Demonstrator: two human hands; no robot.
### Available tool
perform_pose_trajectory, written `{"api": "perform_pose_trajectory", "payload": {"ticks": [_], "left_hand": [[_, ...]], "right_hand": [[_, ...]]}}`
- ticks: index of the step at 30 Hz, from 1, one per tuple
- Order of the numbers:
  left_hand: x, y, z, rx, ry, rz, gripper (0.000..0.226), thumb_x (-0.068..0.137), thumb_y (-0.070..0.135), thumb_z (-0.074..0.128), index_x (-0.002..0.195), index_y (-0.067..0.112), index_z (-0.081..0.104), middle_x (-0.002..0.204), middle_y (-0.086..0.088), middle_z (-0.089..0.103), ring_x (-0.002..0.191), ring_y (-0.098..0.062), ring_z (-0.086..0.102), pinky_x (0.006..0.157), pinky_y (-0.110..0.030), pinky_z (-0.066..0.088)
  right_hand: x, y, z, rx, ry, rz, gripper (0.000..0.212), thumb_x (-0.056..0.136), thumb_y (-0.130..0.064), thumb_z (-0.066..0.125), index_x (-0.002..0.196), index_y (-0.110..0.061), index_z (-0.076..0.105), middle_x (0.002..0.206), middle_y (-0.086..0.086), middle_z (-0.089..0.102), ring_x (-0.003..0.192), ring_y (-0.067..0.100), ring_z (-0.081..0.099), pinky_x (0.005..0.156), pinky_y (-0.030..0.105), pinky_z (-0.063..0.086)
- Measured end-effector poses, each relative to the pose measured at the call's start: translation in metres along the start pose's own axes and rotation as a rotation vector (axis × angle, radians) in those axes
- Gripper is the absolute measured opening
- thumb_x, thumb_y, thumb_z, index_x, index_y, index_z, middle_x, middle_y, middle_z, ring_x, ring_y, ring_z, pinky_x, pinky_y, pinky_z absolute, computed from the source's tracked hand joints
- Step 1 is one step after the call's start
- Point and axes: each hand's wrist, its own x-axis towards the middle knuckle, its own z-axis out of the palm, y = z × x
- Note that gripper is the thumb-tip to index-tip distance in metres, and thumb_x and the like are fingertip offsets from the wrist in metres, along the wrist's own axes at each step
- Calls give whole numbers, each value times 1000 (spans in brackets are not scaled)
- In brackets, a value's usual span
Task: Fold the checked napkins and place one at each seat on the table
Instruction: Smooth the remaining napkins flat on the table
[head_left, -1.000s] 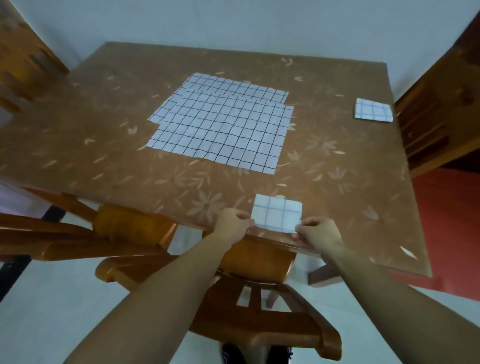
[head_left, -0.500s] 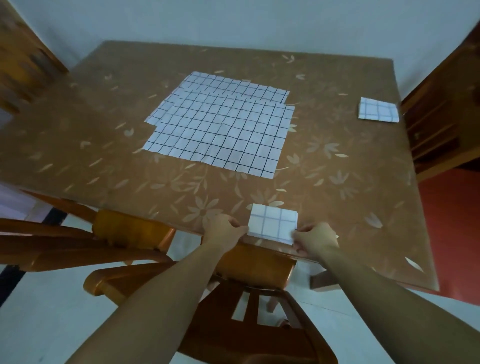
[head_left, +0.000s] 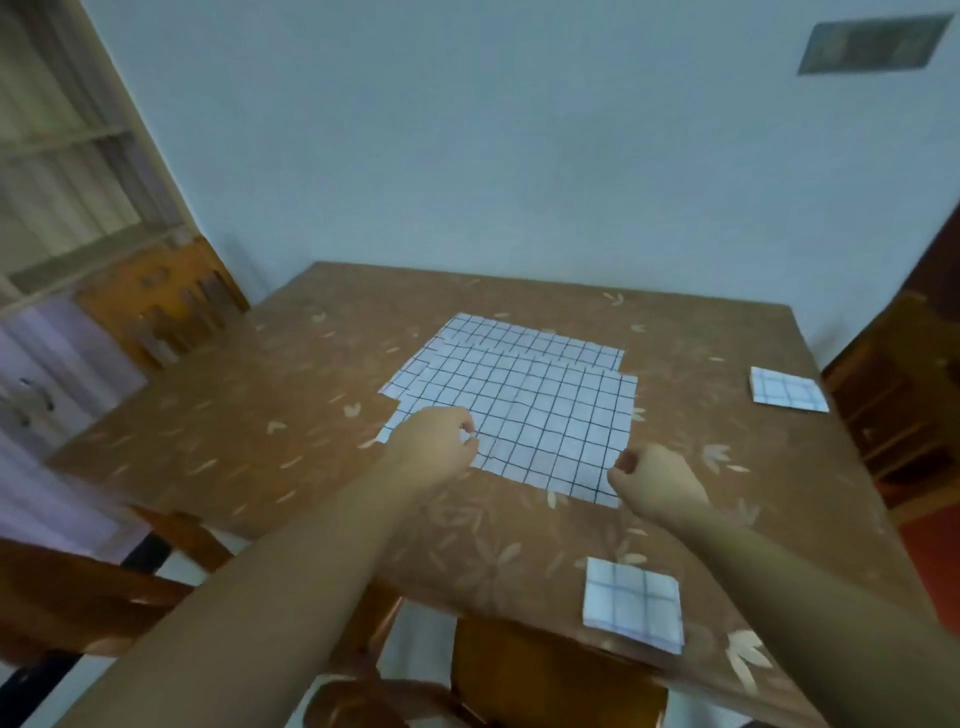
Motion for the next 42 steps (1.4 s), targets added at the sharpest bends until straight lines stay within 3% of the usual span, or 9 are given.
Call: {"api": "perform_pose_trajectory", "payload": {"ticks": [3, 7, 13, 20, 24, 30, 33, 37, 42], "left_hand": [[19, -33, -11, 35, 20, 63, 28, 93, 35, 51, 118, 29, 61, 116, 6, 62, 93, -14, 54, 70, -29, 41], [47, -75, -12, 101, 9, 186, 35, 94, 38, 50, 127, 30, 56, 126, 4, 59, 111, -18, 55, 76, -29, 40], [100, -106, 4, 191, -21, 235, 51, 95, 48, 48, 141, 28, 44, 142, 5, 50, 128, -20, 46, 98, -39, 42], [164, -125, 61, 162, -93, 177, 51, 94, 49, 47, 139, 25, 46, 140, 2, 51, 128, -23, 46, 102, -43, 41], [198, -131, 107, 195, -132, 210, 59, 96, 51, 43, 148, 24, 35, 152, 1, 40, 139, -23, 35, 108, -45, 36], [226, -137, 168, 267, -243, 193, 76, 94, 67, 26, 155, 32, -3, 165, -2, -8, 151, -26, -7, 121, -52, 1], [225, -138, 183, 259, -255, 163, 77, 92, 71, 17, 154, 34, -10, 163, -2, -19, 150, -25, -14, 120, -52, -6], [219, -139, 192, 229, -197, 158, 74, 93, 69, 16, 155, 33, -5, 164, -2, -15, 151, -26, -12, 120, -53, -7], [206, -140, 194, 121, -96, 171, 66, 97, 63, 25, 155, 34, 13, 165, -1, 2, 151, -24, -1, 120, -50, -4]], "right_hand": [[2, -34, 19, -97, 46, -28, 22, 86, -34, 55, 102, -22, 64, 91, -2, 68, 79, 20, 64, 71, 33, 55], [5, -62, 45, -193, 104, -11, 36, 90, -39, 52, 120, -20, 60, 118, 0, 65, 100, 23, 62, 79, 34, 53], [39, -73, 64, -266, 118, 31, 55, 95, -51, 44, 140, -20, 44, 141, 4, 50, 126, 26, 49, 95, 43, 46], [114, -45, 94, -275, 57, 102, 58, 96, -52, 44, 144, -20, 39, 145, 4, 45, 128, 29, 47, 97, 43, 42], [151, -19, 123, -293, 38, 117, 64, 95, -55, 44, 147, -19, 34, 155, 5, 33, 141, 26, 31, 109, 44, 31], [183, 14, 164, -357, 65, 43, 77, 90, -66, 35, 150, -20, 21, 161, 3, 14, 149, 23, 7, 120, 48, 12], [183, 22, 180, -390, 99, 57, 80, 92, -67, 27, 155, -19, 11, 164, 4, 4, 151, 24, -2, 121, 48, 2], [181, 25, 188, -377, 156, 39, 76, 94, -63, 27, 155, -18, 16, 164, 5, 9, 151, 24, 1, 120, 47, 3], [172, 24, 194, -273, 249, -7, 58, 96, -50, 32, 145, -19, 38, 158, 2, 29, 148, 23, 17, 119, 47, 10]]}}
